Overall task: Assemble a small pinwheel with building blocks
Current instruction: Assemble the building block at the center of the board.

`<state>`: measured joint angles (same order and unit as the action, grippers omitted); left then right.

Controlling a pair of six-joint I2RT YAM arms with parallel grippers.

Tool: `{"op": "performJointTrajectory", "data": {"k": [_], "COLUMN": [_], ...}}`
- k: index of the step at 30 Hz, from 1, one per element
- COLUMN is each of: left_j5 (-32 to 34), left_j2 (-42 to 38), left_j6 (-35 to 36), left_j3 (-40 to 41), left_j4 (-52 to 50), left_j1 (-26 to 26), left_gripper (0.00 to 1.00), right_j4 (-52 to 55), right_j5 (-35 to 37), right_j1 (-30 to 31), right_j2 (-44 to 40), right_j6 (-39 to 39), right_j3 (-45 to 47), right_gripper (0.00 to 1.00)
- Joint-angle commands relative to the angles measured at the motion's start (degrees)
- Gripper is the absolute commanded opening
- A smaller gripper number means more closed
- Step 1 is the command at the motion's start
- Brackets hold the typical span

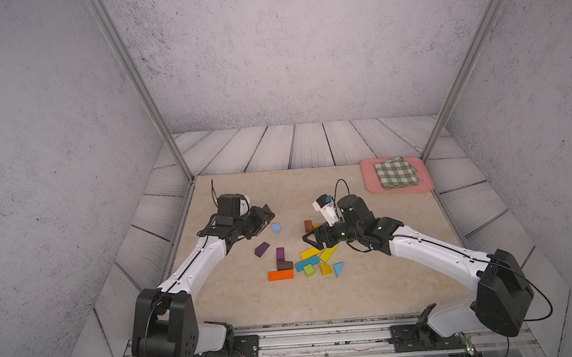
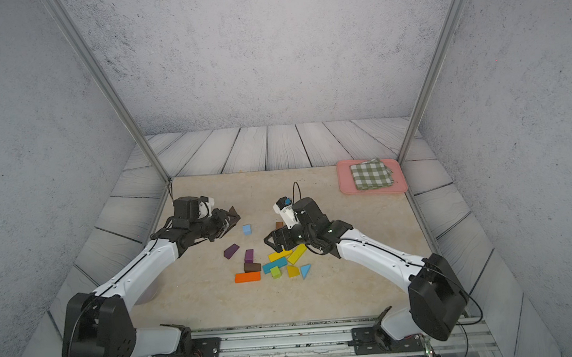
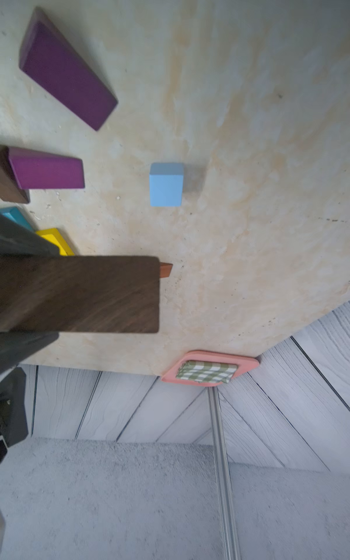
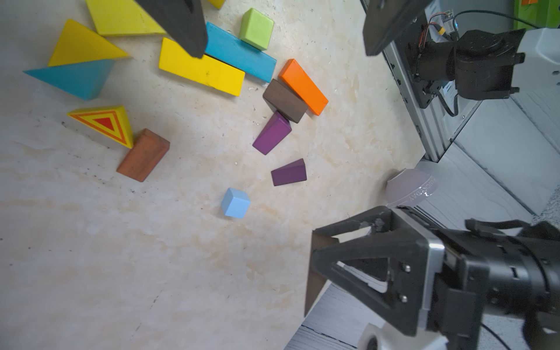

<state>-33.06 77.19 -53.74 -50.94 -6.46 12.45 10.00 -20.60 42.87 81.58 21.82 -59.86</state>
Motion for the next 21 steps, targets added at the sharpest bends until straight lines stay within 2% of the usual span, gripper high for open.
{"op": "performJointTrajectory", "data": {"k": [1, 8, 16, 21], "left_j5": [-3.8, -4.0, -4.5, -4.1], "left_j2": [-1.1, -2.2, -2.4, -2.8], "left_j6": [-7.8, -15.3, -25.4, -30.7], "left_j3": [3.2, 7.1, 10.2, 12.5], "left_j4": [12.5, 21.2, 30.2, 34.6], "left_j1": [0.8, 3.1, 4.0, 4.9], "left_gripper": [0.15, 0.16, 0.18, 0.18], "right_j4": [-3.9, -10.3, -24.8, -29.7], "right_j5": [1.4, 6.1, 8.6, 13.0], "right_j1": [0.7, 4.4, 4.7, 4.6], "right_j2": [3.6, 10.1, 12.6, 14.3], "right_j6": [1.3, 1.9, 2.8, 1.9], "right_j3": [-3.4, -8.7, -5.3, -4.7], "right_gripper": [0.82, 0.76, 0.75, 0.73]}}
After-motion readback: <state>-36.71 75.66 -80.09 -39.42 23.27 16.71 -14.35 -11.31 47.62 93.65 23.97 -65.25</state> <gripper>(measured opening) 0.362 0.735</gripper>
